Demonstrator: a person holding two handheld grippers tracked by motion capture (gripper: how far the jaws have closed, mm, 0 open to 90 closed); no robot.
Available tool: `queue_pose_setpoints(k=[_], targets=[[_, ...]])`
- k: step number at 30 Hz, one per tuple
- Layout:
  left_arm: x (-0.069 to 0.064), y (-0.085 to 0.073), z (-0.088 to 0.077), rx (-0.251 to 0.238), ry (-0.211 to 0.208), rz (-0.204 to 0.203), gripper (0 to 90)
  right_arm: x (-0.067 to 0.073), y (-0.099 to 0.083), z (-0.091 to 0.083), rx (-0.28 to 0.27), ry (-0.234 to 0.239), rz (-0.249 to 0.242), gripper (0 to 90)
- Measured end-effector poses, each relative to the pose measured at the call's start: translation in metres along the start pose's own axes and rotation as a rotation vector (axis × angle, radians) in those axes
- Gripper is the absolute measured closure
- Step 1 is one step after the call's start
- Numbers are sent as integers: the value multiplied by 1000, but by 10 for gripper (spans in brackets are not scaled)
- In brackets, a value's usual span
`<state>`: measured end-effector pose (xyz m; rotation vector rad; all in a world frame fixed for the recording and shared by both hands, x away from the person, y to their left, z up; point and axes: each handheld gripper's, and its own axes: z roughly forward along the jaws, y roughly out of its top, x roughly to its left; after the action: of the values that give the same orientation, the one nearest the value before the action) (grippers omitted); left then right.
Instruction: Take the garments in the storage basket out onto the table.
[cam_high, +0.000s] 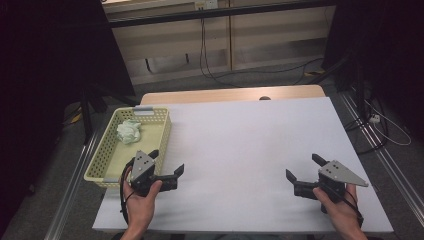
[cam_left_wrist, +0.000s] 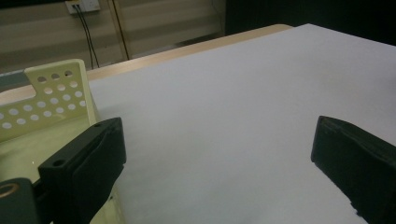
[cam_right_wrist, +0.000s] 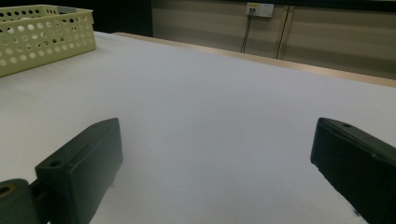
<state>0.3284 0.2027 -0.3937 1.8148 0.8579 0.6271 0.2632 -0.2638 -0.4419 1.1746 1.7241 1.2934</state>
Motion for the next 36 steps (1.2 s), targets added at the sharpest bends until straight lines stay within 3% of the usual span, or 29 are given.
queue_pose_setpoints(k=[9, 11, 17, 22, 32, 36], targets=[[17, 9, 0, 10, 16, -20, 42, -1, -1, 1, 9, -2, 4, 17], [21, 12, 1, 25, 37, -9, 43, -1, -1, 1, 12, 0, 2, 17], [31, 23, 4, 35, 37, -7, 44, 0, -1, 2, 20, 7, -1, 15], [42, 31, 3, 21, 51, -24, 44, 2, -1, 4, 24, 8, -9, 15], [72, 42, 15, 46, 45, -91, 50, 3, -1, 4, 30, 14, -15, 16], [81, 43, 22, 43, 69, -102, 51, 3, -1, 5, 32, 16, -16, 16]])
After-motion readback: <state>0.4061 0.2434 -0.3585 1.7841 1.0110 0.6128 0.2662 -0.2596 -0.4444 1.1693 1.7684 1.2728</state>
